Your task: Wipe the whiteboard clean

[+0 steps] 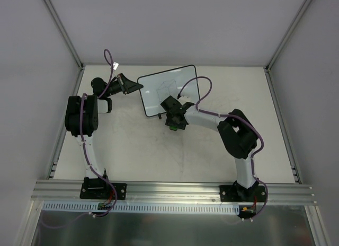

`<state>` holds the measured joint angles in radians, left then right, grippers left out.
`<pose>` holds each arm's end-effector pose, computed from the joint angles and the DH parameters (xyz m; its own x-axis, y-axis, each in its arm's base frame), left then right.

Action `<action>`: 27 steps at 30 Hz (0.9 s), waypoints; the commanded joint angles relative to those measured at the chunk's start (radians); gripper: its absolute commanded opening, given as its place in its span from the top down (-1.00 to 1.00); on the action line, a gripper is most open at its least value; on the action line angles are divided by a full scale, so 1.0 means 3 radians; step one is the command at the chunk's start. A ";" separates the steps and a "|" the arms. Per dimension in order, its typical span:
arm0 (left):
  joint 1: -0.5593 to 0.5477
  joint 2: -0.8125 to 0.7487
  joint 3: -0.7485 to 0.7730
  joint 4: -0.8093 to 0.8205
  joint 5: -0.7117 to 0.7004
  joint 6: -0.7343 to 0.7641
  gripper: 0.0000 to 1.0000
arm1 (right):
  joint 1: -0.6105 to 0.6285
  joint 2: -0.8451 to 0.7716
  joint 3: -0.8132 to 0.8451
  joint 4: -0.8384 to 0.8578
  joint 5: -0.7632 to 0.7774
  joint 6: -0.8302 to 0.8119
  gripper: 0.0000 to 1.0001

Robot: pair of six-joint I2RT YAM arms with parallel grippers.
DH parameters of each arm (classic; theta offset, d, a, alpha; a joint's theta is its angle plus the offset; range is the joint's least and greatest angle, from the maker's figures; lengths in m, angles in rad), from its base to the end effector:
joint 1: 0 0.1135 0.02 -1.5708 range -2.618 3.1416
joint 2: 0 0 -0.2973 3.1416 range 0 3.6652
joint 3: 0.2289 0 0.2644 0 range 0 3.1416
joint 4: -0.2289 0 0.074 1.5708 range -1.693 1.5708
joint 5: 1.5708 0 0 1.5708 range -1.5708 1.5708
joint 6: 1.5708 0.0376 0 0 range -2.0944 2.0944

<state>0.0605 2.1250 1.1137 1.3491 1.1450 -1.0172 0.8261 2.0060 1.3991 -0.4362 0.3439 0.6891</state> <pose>0.4497 -0.0071 0.2096 -0.5344 -0.3844 -0.7528 0.7192 0.2611 -0.6439 0.3117 0.3195 0.1910 -0.8189 -0.0052 -0.5739 -0.0731 0.9928 0.0953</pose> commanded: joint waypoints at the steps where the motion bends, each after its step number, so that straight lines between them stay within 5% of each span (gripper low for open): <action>1: 0.0029 -0.0134 -0.0056 0.1107 0.0243 -0.0025 1.00 | -0.0018 0.0017 0.0148 0.0022 0.0061 -0.0011 -0.02; 17: 0.0029 -0.0129 -0.0036 0.1107 0.0264 -0.0035 1.00 | -0.0028 0.0099 0.0225 0.0022 0.0137 -0.0216 0.19; 23: 0.0029 -0.0129 -0.0036 0.1107 0.0269 -0.0035 1.00 | -0.0054 0.0099 0.0179 0.0027 0.0096 -0.0216 0.79; 27: 0.0034 -0.0124 -0.0041 0.1107 0.0274 -0.0035 1.00 | -0.0090 0.0043 0.0082 0.0027 0.0071 -0.0247 0.99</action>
<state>0.0605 2.1246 1.1137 1.3491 1.1469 -1.0172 0.8108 2.0285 1.4319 -0.4286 0.3504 0.6228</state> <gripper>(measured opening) 0.118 0.367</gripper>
